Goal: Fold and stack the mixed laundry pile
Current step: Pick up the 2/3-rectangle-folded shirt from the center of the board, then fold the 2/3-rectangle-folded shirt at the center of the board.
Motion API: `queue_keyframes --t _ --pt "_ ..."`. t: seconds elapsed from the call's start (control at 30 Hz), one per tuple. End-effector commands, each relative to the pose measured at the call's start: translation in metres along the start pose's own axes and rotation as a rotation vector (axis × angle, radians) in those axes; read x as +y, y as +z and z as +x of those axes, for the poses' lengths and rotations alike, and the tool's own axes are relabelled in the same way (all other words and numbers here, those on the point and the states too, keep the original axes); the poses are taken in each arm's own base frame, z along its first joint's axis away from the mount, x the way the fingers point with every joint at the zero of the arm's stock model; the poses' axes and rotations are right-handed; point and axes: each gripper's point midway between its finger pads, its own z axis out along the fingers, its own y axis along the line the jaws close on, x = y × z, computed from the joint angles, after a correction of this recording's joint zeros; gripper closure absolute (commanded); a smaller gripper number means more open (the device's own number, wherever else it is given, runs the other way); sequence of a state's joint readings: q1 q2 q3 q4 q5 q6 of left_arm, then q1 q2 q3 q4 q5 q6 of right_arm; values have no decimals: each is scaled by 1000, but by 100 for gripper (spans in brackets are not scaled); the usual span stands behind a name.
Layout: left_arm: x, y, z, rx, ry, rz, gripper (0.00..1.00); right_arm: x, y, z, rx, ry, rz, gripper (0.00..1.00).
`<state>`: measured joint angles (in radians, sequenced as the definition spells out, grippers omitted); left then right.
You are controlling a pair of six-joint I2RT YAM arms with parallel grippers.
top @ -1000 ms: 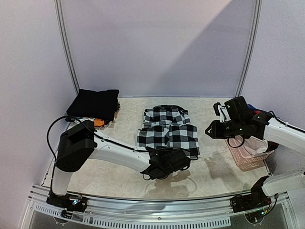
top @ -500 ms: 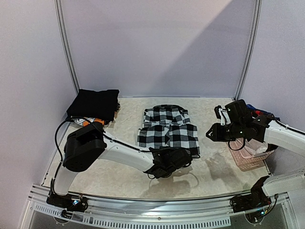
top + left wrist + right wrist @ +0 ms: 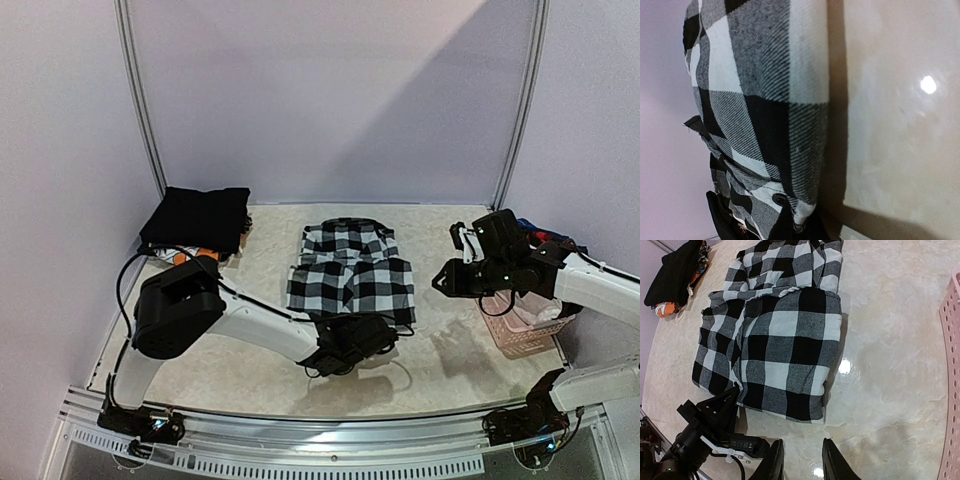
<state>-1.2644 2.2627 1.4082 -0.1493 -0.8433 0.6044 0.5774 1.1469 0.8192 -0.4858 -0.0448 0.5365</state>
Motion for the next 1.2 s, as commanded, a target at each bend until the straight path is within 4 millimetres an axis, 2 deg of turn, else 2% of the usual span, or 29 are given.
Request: queue_keyframes --t 0.0,0.17,0.37,0.53,0.7,0.9,1.17 --pt "-12 -32 9 -10 -11 21 100 14 -3 0 12 -30 -51 73" --pt "-24 -70 18 -18 -43 64 100 31 0 1 38 -67 -92 74" --pt "-35 -120 28 -51 -65 103 100 65 8 6 75 -121 -182 75" --pt "-50 -154 30 -59 -66 149 100 97 18 18 127 -200 -223 77" --pt "-57 -174 36 -32 -42 151 100 134 29 39 193 -291 -312 80" --pt "-50 -201 33 -62 -46 181 100 161 52 75 302 -418 -392 80" --pt "-32 -232 33 -130 -66 205 100 171 78 92 383 -482 -442 81"
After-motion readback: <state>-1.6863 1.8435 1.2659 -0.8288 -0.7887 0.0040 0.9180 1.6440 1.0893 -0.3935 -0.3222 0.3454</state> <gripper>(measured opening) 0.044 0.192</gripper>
